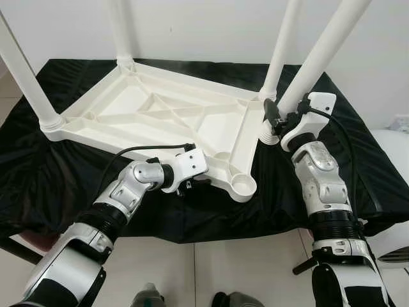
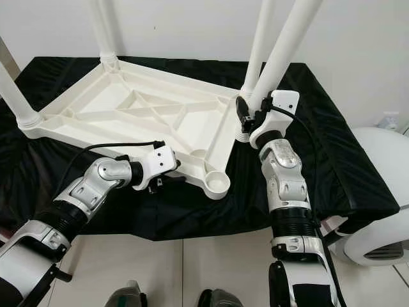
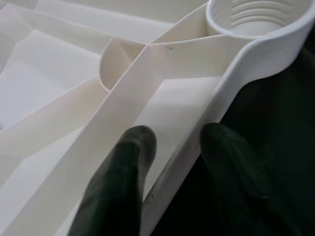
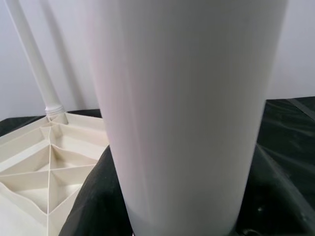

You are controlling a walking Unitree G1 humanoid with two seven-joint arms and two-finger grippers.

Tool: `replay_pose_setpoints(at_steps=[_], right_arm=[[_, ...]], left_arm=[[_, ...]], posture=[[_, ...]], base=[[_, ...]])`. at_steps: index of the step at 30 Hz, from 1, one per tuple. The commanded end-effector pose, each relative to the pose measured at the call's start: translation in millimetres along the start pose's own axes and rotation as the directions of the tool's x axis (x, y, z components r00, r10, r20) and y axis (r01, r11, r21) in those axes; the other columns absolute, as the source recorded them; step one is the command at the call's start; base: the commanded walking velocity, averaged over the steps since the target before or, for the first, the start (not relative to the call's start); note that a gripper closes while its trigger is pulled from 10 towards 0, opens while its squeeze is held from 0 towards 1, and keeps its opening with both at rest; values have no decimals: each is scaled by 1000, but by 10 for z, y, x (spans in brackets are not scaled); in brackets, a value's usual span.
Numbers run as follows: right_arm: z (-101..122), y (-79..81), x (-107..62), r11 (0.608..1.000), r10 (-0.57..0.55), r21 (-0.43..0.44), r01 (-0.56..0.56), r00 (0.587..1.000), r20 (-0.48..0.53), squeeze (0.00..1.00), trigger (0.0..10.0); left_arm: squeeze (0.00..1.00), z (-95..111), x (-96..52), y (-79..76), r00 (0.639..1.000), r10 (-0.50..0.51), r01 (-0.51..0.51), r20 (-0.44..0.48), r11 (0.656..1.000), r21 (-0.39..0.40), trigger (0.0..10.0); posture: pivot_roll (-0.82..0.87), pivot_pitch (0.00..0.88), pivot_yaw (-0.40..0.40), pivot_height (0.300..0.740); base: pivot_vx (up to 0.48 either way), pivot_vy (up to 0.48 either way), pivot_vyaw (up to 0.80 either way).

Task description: Building children table

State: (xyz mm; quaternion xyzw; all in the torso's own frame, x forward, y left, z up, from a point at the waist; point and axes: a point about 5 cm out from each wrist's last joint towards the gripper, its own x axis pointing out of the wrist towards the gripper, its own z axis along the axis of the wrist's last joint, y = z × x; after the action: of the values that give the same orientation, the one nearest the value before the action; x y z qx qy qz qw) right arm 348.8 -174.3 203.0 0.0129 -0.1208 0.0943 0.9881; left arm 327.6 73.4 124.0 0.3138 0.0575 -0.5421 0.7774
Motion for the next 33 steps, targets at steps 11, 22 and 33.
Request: replay_pose_setpoints(at_steps=[11, 22, 33], right_arm=[[52, -44, -21, 1000, -13, -14, 13, 1000, 24, 0, 10000], [63, -48, -22, 1000, -18, -15, 18, 1000, 24, 0, 10000], [63, -54, -34, 1000, -26, -12, 26, 999, 24, 0, 10000]], left_arm=[[0, -161, 57, -142, 992, -82, 85, -95, 996, 23, 10000], [0, -243, 101, -182, 974, -119, 129, -192, 991, 42, 10000], [0, -276, 93, -204, 963, -165, 168, -211, 986, -3, 0]], posture=[[3, 1, 1, 740], [2, 11, 3, 740], [-1, 18, 7, 740]], base=[[0, 0, 0], [0, 0, 0], [0, 0, 0]])
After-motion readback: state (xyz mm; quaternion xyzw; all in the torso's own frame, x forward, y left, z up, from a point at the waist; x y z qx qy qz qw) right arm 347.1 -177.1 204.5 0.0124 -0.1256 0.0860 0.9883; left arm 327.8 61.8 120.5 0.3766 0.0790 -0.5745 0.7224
